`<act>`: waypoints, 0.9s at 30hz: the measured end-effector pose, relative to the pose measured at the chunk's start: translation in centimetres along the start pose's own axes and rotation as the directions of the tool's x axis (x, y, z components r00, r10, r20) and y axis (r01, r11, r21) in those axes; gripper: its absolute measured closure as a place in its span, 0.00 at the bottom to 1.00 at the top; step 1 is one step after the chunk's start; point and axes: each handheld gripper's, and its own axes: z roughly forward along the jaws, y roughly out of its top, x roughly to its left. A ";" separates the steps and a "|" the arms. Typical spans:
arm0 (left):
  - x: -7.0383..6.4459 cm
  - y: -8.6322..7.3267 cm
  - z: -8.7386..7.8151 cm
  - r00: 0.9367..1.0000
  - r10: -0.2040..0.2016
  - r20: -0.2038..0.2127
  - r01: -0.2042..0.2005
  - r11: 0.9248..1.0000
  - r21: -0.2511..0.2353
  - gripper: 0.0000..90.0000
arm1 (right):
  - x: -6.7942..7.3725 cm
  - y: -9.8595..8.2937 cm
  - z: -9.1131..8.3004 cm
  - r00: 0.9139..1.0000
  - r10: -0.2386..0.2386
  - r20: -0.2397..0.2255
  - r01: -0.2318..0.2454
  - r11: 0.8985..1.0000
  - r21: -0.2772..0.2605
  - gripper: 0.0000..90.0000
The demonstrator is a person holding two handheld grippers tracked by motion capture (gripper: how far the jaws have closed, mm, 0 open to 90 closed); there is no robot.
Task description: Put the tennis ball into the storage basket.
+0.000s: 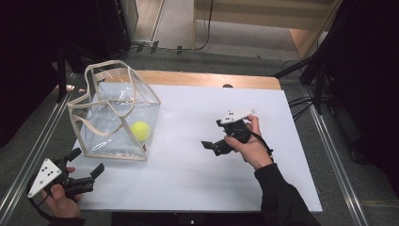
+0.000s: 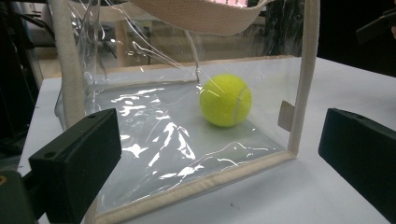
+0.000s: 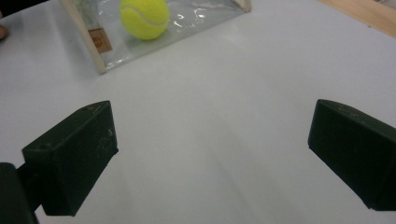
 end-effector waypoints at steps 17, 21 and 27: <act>-0.2 0.0 0.1 1.000 0.012 -0.010 -0.012 1.000 0.012 0.00 | -1.9 -6.9 -3.7 0.991 0.109 0.082 -0.103 0.992 -0.076 0.00; -0.2 0.0 0.2 1.000 0.012 -0.011 -0.012 1.000 0.012 0.00 | -2.0 -8.4 -4.6 0.987 0.124 0.102 -0.113 0.989 -0.099 0.00; -0.2 0.0 0.2 1.000 0.028 -0.013 -0.027 0.999 0.022 0.00 | -2.3 -10.6 -6.3 0.978 0.153 0.138 -0.135 0.982 -0.135 0.00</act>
